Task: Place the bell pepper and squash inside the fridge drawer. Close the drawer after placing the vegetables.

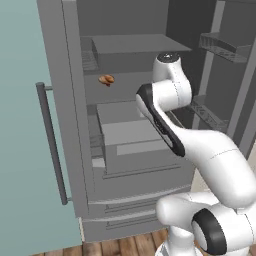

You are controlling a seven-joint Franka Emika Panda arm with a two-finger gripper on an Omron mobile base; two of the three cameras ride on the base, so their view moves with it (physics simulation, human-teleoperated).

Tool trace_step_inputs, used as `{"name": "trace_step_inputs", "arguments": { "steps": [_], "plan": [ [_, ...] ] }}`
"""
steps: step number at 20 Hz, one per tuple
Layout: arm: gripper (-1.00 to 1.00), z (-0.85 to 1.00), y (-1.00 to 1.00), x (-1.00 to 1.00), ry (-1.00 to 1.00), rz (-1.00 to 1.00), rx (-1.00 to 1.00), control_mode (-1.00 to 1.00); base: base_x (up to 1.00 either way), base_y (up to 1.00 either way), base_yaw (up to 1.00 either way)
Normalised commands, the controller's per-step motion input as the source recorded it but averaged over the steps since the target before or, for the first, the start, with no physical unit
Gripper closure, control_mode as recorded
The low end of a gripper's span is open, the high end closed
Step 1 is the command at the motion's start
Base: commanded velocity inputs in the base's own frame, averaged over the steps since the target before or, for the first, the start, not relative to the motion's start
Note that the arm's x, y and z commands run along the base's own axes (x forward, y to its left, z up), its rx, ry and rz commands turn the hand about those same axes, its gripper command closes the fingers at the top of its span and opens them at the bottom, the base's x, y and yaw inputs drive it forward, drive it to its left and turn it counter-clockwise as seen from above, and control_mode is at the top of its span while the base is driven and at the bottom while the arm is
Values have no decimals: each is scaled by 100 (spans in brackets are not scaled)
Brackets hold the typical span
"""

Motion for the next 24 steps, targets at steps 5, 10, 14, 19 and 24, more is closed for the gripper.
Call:
{"name": "trace_step_inputs", "arguments": {
  "steps": [5,10,14,19,24],
  "plan": [
    [100,-69,-6,82,21,0,0,-100,0,0,0],
    [100,-68,-6,69,16,0,0,-100,0,0,0],
    [100,-34,-11,54,5,0,0,-100,0,0,0],
    [100,-21,-3,52,1,0,0,-100,0,0,0],
    [100,-54,-2,47,0,0,0,-100,0,0,0]
  ]
}}
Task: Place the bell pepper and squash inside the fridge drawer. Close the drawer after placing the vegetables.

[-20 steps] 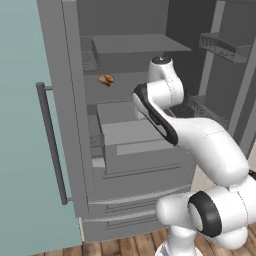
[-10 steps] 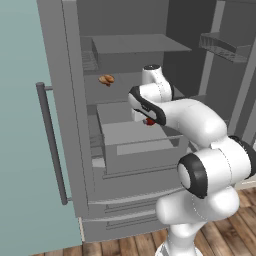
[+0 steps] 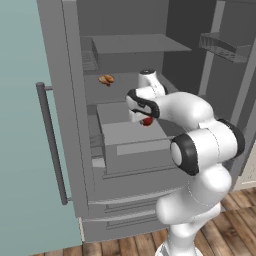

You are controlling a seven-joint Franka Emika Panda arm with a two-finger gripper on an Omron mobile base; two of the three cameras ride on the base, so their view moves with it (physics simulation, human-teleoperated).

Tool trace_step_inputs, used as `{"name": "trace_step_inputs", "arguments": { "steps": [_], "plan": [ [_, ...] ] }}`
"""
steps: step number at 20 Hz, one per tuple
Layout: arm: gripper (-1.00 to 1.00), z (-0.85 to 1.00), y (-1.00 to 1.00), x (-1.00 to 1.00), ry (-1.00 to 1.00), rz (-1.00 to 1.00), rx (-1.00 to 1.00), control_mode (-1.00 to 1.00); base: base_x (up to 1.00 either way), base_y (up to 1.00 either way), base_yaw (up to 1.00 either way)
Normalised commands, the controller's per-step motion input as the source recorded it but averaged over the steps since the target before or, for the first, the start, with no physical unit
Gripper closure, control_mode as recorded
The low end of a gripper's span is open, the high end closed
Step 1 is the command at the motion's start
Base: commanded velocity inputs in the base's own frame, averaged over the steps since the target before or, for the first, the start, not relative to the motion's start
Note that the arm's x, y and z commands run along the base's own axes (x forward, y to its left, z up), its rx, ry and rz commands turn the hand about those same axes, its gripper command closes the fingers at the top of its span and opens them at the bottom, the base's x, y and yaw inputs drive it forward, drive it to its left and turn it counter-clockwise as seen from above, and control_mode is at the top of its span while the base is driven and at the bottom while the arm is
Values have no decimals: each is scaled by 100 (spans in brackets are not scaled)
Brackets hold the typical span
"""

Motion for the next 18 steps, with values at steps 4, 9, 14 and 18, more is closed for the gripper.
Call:
{"name": "trace_step_inputs", "arguments": {
  "steps": [4,9,14,18],
  "plan": [
    [100,-56,-3,40,0,0,0,-100,0,0,0],
    [100,-41,-5,33,0,0,0,-100,0,0,0],
    [100,-39,-4,26,1,0,0,-100,0,0,0],
    [100,-38,-11,16,0,0,0,-100,0,0,0]
  ]
}}
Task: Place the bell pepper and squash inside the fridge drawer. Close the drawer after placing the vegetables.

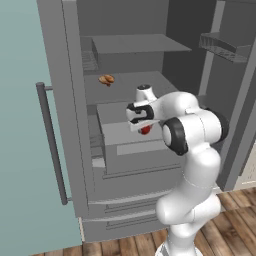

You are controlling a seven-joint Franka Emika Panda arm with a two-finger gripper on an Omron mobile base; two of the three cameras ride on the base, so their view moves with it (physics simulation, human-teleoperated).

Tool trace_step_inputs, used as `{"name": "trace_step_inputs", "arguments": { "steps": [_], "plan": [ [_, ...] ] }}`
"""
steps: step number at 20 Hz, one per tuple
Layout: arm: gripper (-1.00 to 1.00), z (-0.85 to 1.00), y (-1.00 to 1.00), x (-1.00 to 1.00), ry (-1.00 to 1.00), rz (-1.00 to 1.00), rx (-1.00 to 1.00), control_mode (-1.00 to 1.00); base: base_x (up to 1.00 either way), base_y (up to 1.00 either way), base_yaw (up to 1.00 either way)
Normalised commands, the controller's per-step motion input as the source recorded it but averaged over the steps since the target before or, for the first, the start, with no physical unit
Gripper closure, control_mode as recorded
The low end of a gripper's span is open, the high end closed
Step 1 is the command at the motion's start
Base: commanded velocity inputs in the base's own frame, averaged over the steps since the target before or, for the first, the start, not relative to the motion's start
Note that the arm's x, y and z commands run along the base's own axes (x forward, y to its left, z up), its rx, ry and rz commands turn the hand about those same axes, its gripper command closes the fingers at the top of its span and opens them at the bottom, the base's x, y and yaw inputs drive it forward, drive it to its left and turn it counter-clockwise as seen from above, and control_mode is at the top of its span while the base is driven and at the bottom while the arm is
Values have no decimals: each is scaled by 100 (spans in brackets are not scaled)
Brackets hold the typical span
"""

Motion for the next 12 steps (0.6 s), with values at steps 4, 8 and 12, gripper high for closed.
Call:
{"name": "trace_step_inputs", "arguments": {
  "steps": [4,8,12],
  "plan": [
    [100,-36,-8,14,0,0,0,-100,0,0,0],
    [100,-34,-7,2,1,0,0,-100,0,0,0],
    [100,-36,-8,0,1,0,0,-100,0,0,0]
  ]
}}
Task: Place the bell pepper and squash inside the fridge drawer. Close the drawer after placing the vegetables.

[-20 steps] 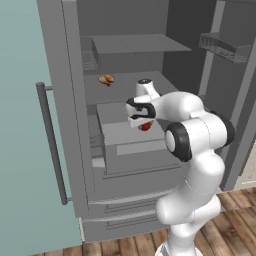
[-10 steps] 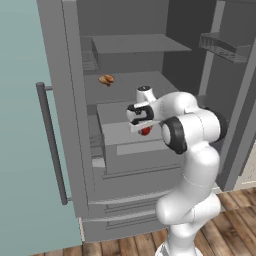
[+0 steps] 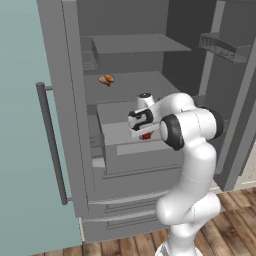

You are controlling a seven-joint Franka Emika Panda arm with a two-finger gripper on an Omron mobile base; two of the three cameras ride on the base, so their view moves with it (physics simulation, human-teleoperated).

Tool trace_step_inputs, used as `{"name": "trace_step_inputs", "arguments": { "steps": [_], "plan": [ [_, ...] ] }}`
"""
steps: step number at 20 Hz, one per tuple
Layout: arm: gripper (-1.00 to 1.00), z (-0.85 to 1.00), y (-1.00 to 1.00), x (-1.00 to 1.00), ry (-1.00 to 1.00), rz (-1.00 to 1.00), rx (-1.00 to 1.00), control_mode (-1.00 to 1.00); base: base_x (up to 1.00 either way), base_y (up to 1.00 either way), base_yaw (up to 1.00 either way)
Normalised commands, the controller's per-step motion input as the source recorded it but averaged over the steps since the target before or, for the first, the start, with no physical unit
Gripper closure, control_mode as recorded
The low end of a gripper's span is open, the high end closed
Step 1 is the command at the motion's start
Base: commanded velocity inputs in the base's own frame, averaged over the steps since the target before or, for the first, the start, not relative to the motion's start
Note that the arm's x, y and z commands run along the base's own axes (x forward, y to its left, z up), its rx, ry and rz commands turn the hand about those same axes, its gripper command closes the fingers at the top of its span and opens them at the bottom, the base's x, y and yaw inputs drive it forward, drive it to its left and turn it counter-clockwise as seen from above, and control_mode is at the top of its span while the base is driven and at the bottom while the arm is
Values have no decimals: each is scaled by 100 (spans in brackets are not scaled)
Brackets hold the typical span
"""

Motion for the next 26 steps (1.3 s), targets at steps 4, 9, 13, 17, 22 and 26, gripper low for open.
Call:
{"name": "trace_step_inputs", "arguments": {
  "steps": [4,9,13,17,22,26],
  "plan": [
    [100,-39,-2,0,2,0,0,-100,0,0,0],
    [100,-31,0,0,7,0,0,-100,0,0,0],
    [-100,-30,-1,0,10,0,0,-100,0,0,0],
    [-100,-4,0,0,7,0,0,-100,0,0,0],
    [-100,2,-3,0,1,0,0,-100,0,0,0],
    [-100,11,-1,0,1,0,0,-100,0,0,0]
  ]
}}
